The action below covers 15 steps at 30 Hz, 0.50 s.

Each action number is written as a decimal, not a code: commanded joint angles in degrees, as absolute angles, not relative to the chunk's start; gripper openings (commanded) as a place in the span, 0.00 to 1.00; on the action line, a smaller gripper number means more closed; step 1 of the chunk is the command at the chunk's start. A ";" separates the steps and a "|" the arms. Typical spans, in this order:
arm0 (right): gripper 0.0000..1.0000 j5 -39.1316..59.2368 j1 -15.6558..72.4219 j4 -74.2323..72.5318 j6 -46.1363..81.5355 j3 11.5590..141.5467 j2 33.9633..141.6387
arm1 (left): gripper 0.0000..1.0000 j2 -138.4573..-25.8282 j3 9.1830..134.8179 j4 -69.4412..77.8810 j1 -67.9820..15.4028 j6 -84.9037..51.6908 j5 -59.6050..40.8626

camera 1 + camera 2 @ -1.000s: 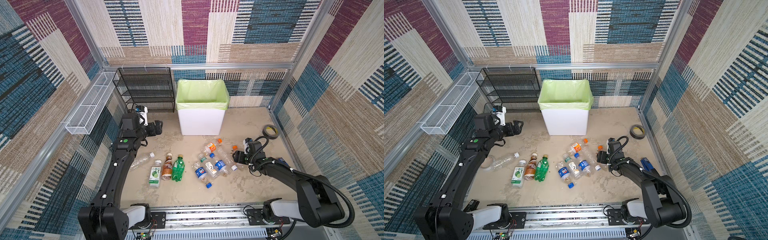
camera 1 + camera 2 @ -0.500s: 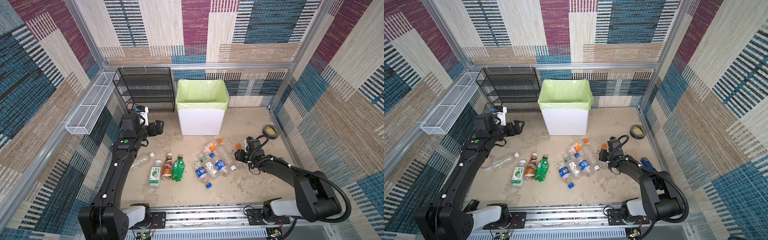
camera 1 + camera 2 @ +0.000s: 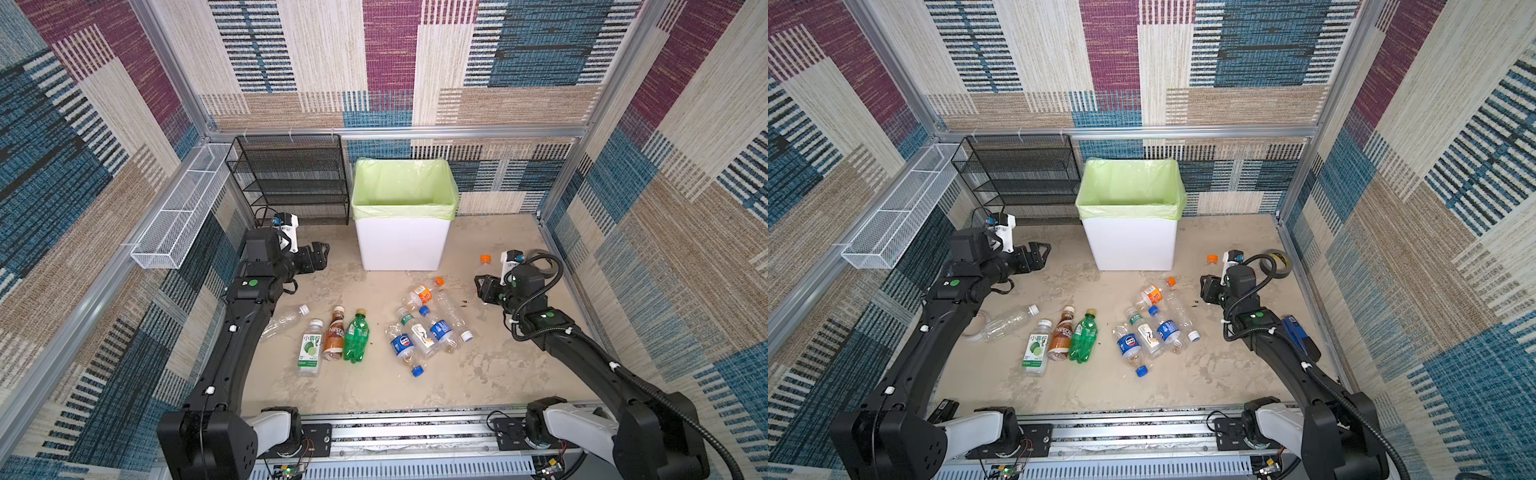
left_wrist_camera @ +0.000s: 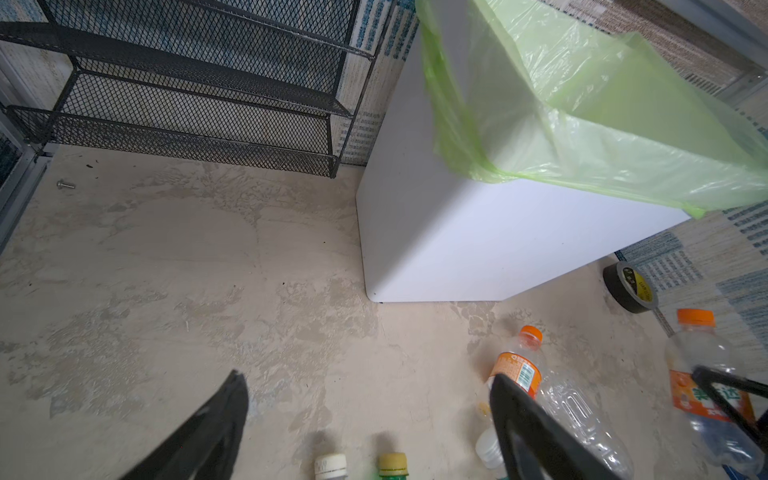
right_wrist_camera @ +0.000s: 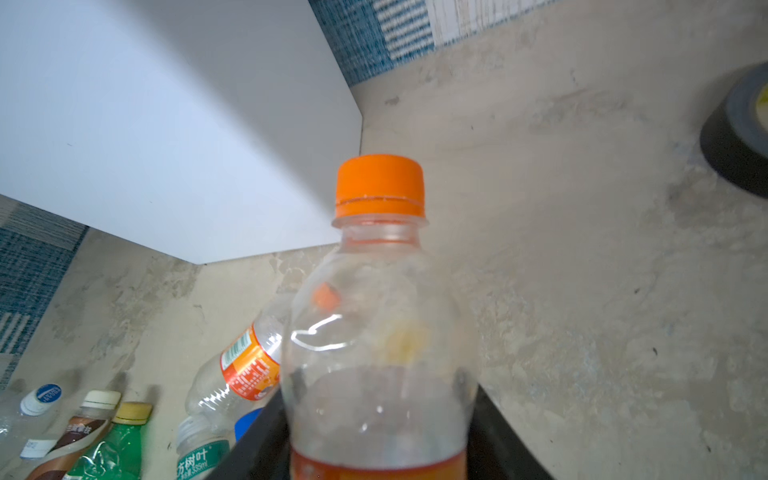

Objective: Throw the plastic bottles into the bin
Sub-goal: 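Lift the orange-capped bottle with the right gripper over the bin and release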

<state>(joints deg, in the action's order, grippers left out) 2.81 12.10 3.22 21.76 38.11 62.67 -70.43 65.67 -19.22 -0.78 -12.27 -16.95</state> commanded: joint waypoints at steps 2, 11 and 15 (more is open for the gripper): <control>0.54 4.05 12.04 -4.98 19.90 38.40 57.83 | 0.92 -70.01 64.80 -17.04 -0.70 -12.92 -17.68; 0.55 5.56 12.04 -32.44 13.41 28.75 41.67 | 0.92 -65.73 59.17 -7.96 -1.54 -12.43 -21.88; 0.55 6.07 12.04 -42.52 9.87 26.80 36.30 | 0.92 -64.19 57.07 -4.97 -2.02 -11.69 -22.48</control>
<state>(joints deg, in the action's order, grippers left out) 5.23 12.03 -28.82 13.21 27.35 38.37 -64.86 57.98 -10.02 -1.87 -12.21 -21.19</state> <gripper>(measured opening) 0.552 0.918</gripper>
